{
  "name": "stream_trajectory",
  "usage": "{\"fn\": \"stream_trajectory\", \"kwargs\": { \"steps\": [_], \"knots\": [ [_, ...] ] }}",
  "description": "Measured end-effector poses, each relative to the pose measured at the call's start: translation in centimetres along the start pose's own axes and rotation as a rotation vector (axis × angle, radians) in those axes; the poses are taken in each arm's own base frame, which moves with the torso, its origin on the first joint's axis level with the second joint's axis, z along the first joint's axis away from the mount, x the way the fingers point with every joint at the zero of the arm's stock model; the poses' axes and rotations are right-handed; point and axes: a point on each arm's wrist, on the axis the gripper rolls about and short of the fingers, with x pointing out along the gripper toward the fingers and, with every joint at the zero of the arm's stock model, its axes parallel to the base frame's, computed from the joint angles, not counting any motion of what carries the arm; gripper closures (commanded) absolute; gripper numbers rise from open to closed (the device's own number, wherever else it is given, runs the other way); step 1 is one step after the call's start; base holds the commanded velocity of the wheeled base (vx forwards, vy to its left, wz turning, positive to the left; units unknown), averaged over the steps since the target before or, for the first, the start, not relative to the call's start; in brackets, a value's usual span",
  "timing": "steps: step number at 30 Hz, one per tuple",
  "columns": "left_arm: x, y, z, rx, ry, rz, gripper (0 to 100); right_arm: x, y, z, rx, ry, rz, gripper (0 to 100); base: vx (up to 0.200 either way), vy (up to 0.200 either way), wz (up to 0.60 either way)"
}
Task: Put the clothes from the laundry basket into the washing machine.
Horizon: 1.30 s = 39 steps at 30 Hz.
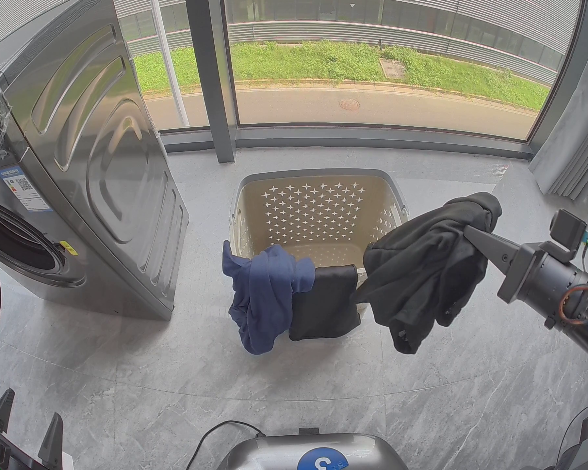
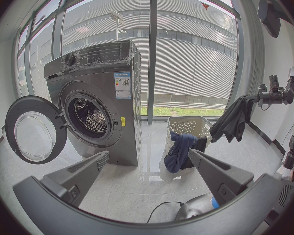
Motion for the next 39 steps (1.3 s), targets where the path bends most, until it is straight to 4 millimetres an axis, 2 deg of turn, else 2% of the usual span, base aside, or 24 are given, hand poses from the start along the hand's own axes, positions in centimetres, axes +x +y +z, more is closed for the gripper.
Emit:
{"fn": "stream_trajectory", "kwargs": {
  "steps": [8, 11, 17, 39],
  "knots": [
    [0.0, 0.0, 0.0, 0.003, 0.0, 0.0, 0, -1.7, -0.5, -0.4, -0.055, 0.006, -0.01, 100, -0.2, 0.0, 0.0],
    [0.0, 0.0, 0.0, 0.002, 0.0, 0.0, 0, -1.7, -0.4, -0.4, -0.054, 0.005, -0.008, 100, -0.2, 0.0, 0.0],
    [0.0, 0.0, 0.0, 0.002, 0.0, 0.0, 0, -1.4, -0.4, -0.7, -0.055, 0.017, -0.002, 100, 0.0, 0.0, 0.0],
    [0.0, 0.0, 0.0, 0.008, 0.0, -0.002, 0, -0.9, -0.7, -1.7, -0.058, 0.063, -0.013, 100, 0.0, 0.2, 0.0]
  ]
}}
